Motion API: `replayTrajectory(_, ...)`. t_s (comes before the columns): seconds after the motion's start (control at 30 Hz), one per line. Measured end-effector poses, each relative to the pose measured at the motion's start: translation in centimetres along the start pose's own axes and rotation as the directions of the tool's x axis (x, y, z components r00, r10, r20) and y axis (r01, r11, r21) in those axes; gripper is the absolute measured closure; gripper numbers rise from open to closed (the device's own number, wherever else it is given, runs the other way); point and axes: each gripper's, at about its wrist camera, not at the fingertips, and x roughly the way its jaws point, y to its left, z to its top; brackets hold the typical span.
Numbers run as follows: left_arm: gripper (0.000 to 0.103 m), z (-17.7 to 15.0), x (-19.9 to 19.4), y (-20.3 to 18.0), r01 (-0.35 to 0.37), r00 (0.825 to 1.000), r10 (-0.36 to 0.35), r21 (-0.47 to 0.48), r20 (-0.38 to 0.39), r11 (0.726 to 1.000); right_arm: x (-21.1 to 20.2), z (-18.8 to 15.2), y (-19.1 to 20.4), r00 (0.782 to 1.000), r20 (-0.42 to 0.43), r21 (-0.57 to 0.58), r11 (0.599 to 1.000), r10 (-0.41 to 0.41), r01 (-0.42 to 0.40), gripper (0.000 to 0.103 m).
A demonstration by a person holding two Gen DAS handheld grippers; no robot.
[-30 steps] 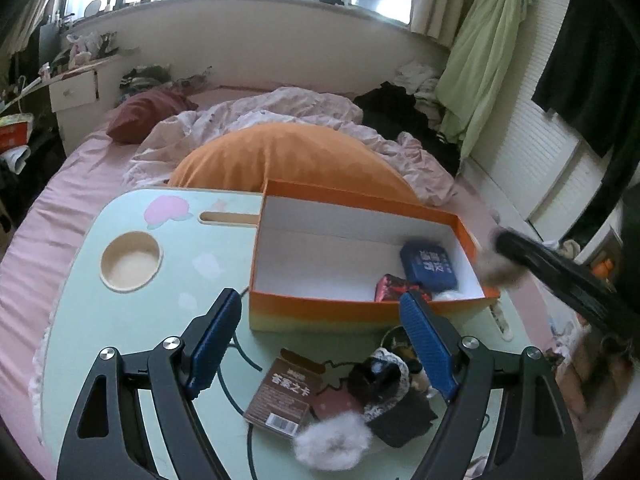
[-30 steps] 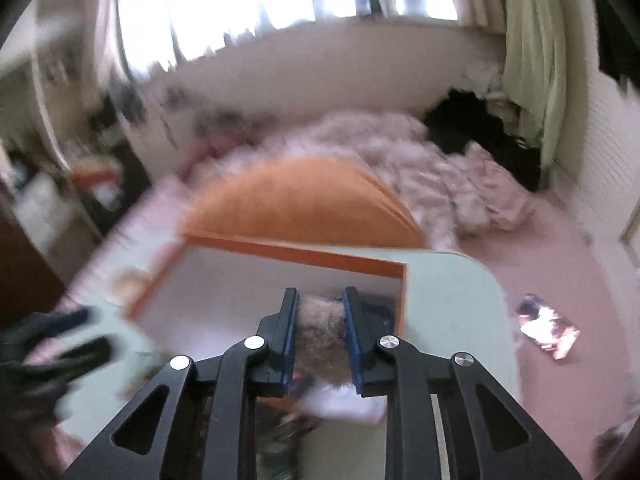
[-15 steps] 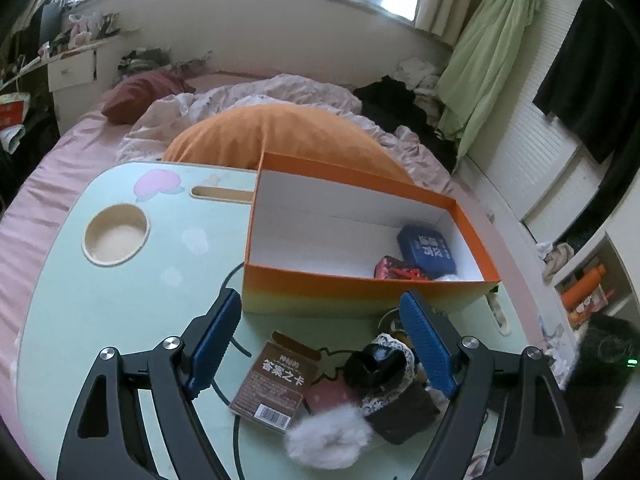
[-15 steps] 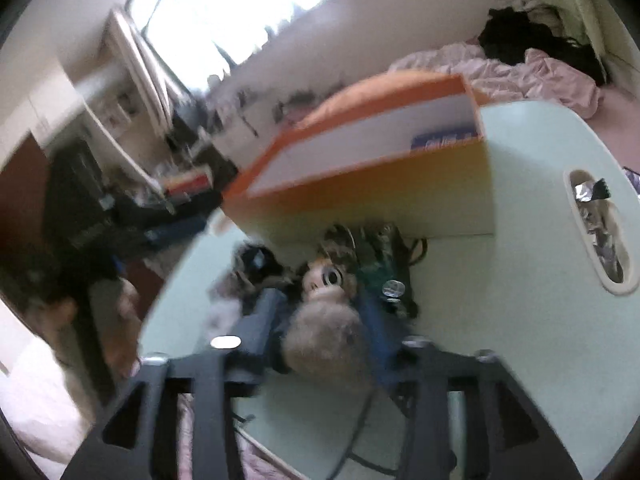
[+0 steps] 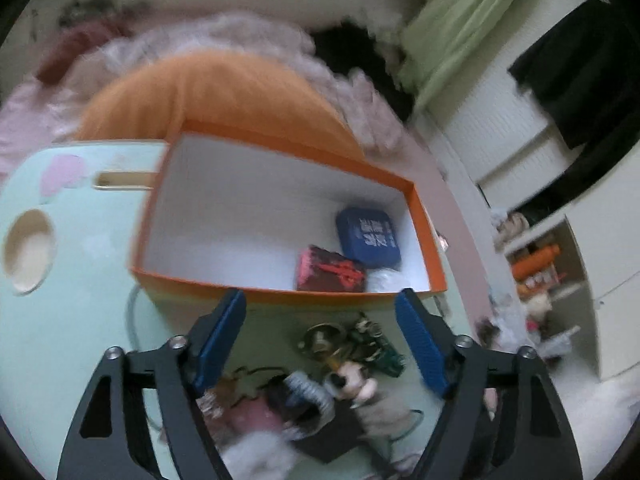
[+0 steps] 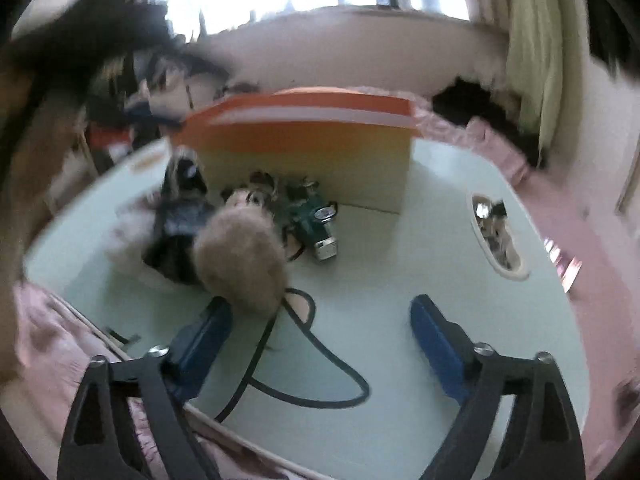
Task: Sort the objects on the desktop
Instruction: 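Lift the brown fluffy ball out and set it on the table, right gripper, then reach into the orange box and grasp the red-cross tile with the left gripper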
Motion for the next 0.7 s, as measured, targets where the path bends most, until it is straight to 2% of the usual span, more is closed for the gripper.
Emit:
replayTrajectory(0.03,0.036,0.9,0.8,-0.1,-0.007,0.999,0.006,-0.008,-0.043,1.0,-0.1,-0.1,0.2,1.0,0.0,-0.011,1.0,0.002,-0.002,0.003)
replayTrajectory(0.1,0.037,2.2,1.5,-0.7,-0.06,0.997,0.06,0.005,-0.058,0.998,-0.3,-0.3,0.0,1.0,0.0,-0.005,1.0,0.01,-0.01,0.003)
replayTrajectory(0.17,0.037,3.2,1.5,-2.1,-0.138,0.99,0.139,0.059,-0.019,0.989,-0.5,-0.3,-0.5,1.0,0.002,0.006,1.0,0.003,-0.003,0.002)
replayTrajectory(0.3,0.037,5.1,1.9,-4.1,-0.238,0.971,0.232,0.147,0.055,0.96,-0.2,0.1,-0.5,1.0,0.004,0.002,1.0,0.001,-0.001,0.002)
replayTrajectory(0.33,0.037,5.7,2.7,-4.3,-0.266,0.964,0.261,0.178,0.051,0.947,-0.2,0.1,-0.4,1.0,0.004,0.002,1.0,0.002,-0.002,0.002)
replayTrajectory(0.37,0.037,6.3,4.0,-4.0,-0.297,0.954,0.3,0.198,0.015,0.934,-0.2,0.1,-0.3,1.0,0.003,0.003,1.0,0.002,-0.002,0.002)
replayTrajectory(0.43,0.039,6.7,6.8,-2.5,-0.344,0.924,0.367,0.189,-0.105,0.92,-0.4,0.0,-0.3,1.0,0.003,0.002,1.0,0.003,-0.003,0.002)
replayTrajectory(0.47,0.041,6.3,7.5,-1.9,-0.361,0.912,0.39,0.196,-0.131,0.912,-0.1,0.2,-0.1,1.0,0.003,0.002,1.0,0.003,-0.003,0.002)
replayTrajectory(0.53,0.041,4.9,7.6,-1.5,-0.387,0.897,0.42,0.213,-0.139,0.897,0.2,0.5,0.2,1.0,0.005,-0.001,1.0,0.003,-0.003,0.002)
replayTrajectory(0.6,0.042,3.4,7.2,-1.5,-0.372,0.899,0.41,0.223,-0.156,0.901,0.5,0.7,0.0,1.0,0.005,0.0,1.0,0.005,-0.005,0.002)
replayTrajectory(0.7,0.042,2.9,5.9,-1.7,-0.312,0.934,0.338,0.196,-0.118,0.93,0.8,1.0,-0.2,1.0,0.005,-0.001,1.0,0.003,-0.003,0.001)
